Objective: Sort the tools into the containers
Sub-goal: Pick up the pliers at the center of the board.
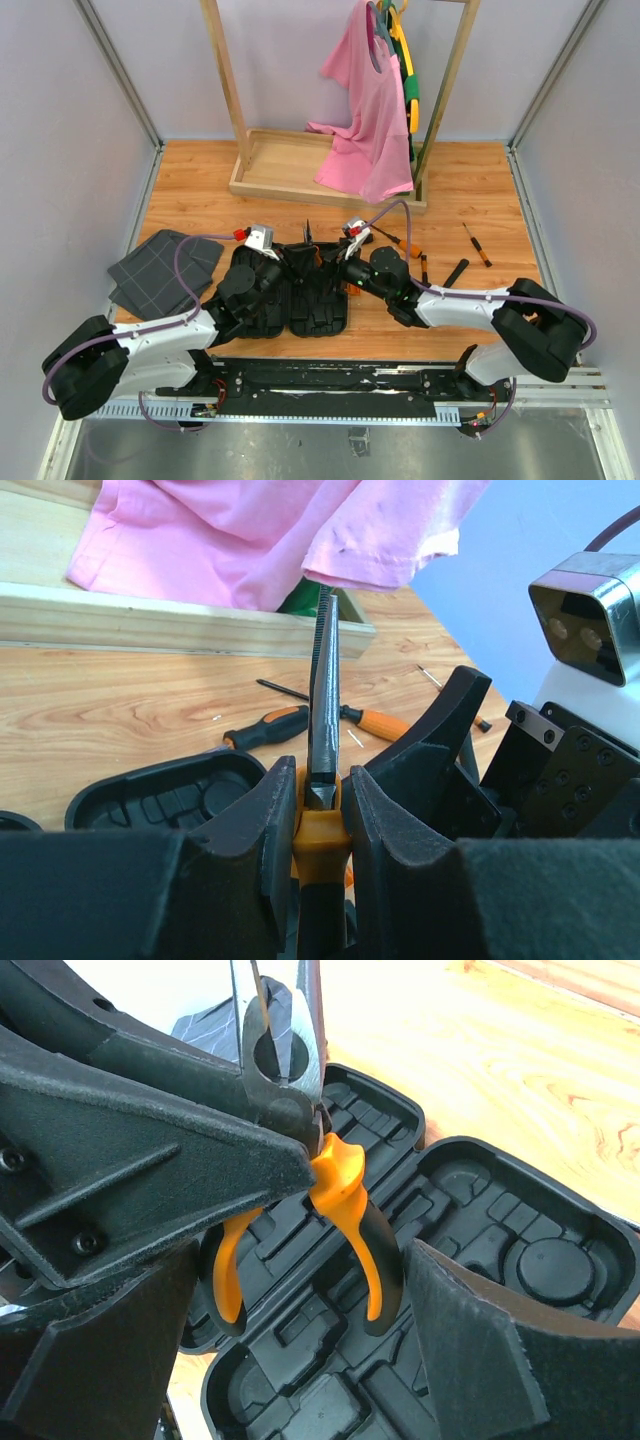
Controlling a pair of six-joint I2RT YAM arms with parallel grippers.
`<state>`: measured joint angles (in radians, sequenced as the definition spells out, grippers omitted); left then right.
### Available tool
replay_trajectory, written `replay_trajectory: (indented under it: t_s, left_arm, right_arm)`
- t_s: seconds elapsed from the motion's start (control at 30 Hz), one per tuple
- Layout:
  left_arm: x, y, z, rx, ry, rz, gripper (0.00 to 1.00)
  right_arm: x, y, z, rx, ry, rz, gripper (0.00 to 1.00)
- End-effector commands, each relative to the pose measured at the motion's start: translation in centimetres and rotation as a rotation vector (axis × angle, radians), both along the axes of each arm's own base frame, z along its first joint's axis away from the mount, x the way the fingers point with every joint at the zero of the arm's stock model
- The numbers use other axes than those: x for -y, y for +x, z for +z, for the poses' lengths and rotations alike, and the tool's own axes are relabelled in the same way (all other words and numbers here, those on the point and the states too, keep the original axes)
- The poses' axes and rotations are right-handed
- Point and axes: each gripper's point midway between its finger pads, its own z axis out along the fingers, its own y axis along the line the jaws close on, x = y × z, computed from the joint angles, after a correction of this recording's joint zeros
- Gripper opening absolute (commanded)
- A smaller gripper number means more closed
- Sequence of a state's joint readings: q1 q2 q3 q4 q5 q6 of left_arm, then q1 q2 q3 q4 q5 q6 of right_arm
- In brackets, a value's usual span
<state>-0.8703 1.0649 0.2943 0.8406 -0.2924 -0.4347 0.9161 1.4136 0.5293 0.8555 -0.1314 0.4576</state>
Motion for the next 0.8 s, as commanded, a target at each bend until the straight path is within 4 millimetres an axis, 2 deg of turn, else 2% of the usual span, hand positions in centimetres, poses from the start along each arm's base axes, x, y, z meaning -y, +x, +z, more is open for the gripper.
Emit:
replay_trajectory:
  t_s: [0.0, 0.2, 0.4, 0.57, 0.77]
  left_arm:
    - [0.48, 0.0, 1.76, 0.042, -0.05, -0.016, 0.0]
    - [0.59, 0.08, 1.56, 0.036, -0.044, -0.016, 0.01]
    - [0.7, 0.17, 1.39, 0.029, -0.042, -0.015, 0.0]
    - [0.66, 0.33, 1.24, 0.024, -0.036, -0.008, 0.01]
    - [0.36, 0.52, 1.12, 0.018, -0.034, 0.011, 0.36]
  right_arm:
    - [-1.2, 0.48, 2.05, 0.014, 0.058, -0.019, 0.81]
    - [-1.41, 0.58, 1.95, 0.014, 0.055, -0.024, 0.69]
    - [-1.5, 0.71, 2.01, 0.019, 0.057, -0.028, 0.46]
    - [-1.32, 0.86, 1.86, 0.021, 0.059, -0.042, 0.32]
    - [-0.55, 0.91, 1.31, 0.01, 0.053, -0.073, 0.23]
